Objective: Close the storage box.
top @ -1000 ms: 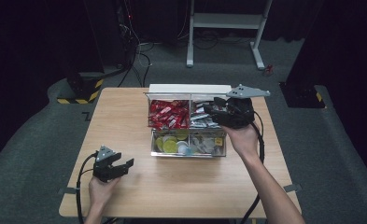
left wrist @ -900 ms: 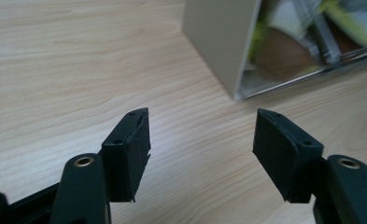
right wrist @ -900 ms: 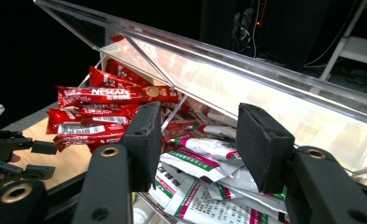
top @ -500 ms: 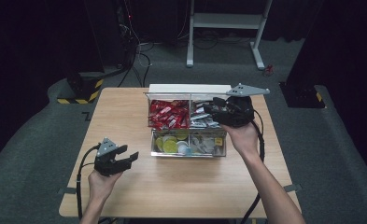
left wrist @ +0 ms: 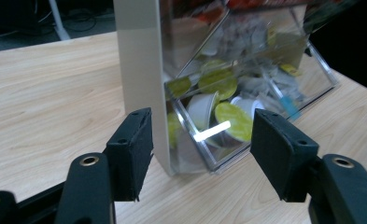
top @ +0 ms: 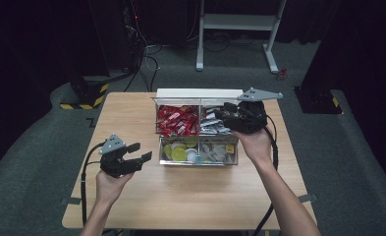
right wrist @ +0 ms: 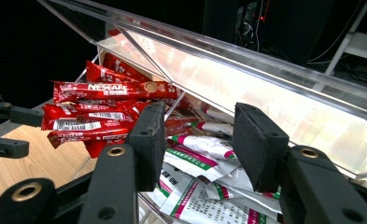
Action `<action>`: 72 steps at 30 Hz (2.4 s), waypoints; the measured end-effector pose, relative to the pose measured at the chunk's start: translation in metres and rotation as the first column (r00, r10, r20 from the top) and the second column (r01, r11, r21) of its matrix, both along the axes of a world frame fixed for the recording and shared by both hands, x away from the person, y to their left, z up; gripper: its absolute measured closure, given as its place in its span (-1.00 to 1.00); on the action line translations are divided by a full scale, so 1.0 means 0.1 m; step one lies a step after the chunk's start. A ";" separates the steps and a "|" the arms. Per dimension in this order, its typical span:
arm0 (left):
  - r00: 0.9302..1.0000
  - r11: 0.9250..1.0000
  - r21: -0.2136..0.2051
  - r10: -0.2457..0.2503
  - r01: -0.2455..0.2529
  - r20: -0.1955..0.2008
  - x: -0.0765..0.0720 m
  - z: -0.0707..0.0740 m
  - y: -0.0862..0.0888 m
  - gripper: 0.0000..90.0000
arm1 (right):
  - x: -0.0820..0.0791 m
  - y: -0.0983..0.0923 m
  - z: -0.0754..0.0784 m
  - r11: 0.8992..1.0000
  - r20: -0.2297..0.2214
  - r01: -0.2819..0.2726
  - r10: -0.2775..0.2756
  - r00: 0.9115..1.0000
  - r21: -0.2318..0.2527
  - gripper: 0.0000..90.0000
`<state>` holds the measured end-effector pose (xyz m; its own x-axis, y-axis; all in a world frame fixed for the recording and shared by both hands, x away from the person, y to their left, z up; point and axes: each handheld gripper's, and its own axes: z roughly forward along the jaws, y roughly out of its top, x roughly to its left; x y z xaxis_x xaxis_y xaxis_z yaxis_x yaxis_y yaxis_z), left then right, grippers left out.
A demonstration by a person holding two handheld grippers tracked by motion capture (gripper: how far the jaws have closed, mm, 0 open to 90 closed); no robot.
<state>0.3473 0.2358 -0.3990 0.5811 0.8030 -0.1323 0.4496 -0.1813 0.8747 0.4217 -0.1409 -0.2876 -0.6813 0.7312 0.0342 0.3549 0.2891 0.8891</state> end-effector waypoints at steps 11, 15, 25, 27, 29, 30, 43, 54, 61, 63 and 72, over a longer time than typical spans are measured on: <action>0.996 0.999 -0.013 -0.039 0.040 0.083 -0.01 0.33 -0.04 0.14 | 0.01 0.00 0.00 1.000 -0.007 -0.002 0.002 1.000 -0.003 0.23; 0.995 0.998 0.003 -0.057 0.057 0.088 0.01 0.40 -0.10 0.27 | 0.03 0.00 0.00 1.000 -0.018 0.000 0.000 1.000 -0.005 0.24; 0.995 0.997 -0.001 -0.074 0.074 0.064 0.14 0.56 -0.26 0.29 | 0.04 0.01 0.01 1.000 -0.025 0.006 -0.006 1.000 -0.007 0.23; 0.995 0.997 0.010 -0.076 0.075 0.067 0.17 0.59 -0.30 0.30 | 0.04 0.01 0.00 1.000 -0.025 0.007 -0.007 1.000 -0.010 0.24; 0.994 0.997 0.007 -0.081 0.081 0.067 0.19 0.61 -0.33 0.30 | 0.04 0.01 0.00 1.000 -0.023 0.006 -0.006 1.000 -0.010 0.24; 0.995 0.997 0.010 -0.080 0.080 0.063 0.22 0.61 -0.35 0.30 | 0.04 0.01 0.01 1.000 -0.024 0.006 -0.006 1.000 -0.009 0.24; 0.997 0.997 0.021 -0.070 0.069 0.044 0.35 0.70 -0.44 0.38 | 0.05 0.01 0.01 1.000 -0.024 0.009 -0.010 1.000 -0.014 0.26; 0.997 0.996 0.064 -0.060 0.057 0.051 0.41 0.77 -0.56 0.45 | 0.06 0.03 0.01 1.000 -0.025 0.017 -0.018 1.000 -0.023 0.27; 0.996 0.995 0.083 -0.061 0.056 0.058 0.49 0.84 -0.67 0.46 | 0.06 0.03 0.01 1.000 -0.025 0.017 -0.017 1.000 -0.025 0.26; 0.996 0.995 0.084 -0.063 0.058 0.056 0.52 0.86 -0.70 0.47 | 0.06 0.03 0.00 1.000 -0.023 0.015 -0.016 1.000 -0.025 0.26; 0.998 0.985 0.167 -0.055 0.048 0.035 0.63 0.81 -0.85 0.50 | 0.07 0.03 0.00 1.000 -0.035 0.019 -0.019 0.999 -0.017 0.27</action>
<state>0.4107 0.1509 -0.3182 0.6246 0.7806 0.0243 0.4013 -0.3475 0.8475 0.4289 -0.1377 -0.2881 -0.6658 0.7448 0.0457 0.3918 0.2969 0.8708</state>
